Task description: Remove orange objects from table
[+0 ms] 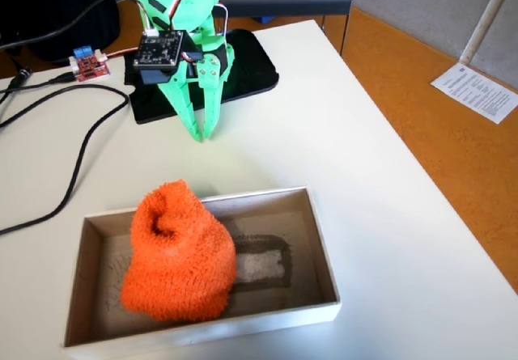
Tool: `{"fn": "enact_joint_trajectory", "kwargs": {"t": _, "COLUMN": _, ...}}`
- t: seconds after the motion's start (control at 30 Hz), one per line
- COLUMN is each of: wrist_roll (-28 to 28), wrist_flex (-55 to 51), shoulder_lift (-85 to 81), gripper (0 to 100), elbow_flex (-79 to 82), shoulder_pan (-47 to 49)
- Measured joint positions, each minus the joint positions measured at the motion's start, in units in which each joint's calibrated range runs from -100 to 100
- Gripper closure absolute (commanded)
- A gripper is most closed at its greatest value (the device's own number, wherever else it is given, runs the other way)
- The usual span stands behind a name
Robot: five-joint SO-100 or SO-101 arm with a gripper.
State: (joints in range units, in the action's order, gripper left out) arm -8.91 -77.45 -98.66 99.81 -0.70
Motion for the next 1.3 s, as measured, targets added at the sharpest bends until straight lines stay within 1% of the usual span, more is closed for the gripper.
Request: {"fn": "enact_joint_trajectory", "kwargs": {"t": 1.3, "wrist_roll": 0.0, "wrist_flex": 0.0, "shoulder_lift": 0.0, "gripper": 97, "elbow_flex": 0.0, "shoulder_pan": 0.0}}
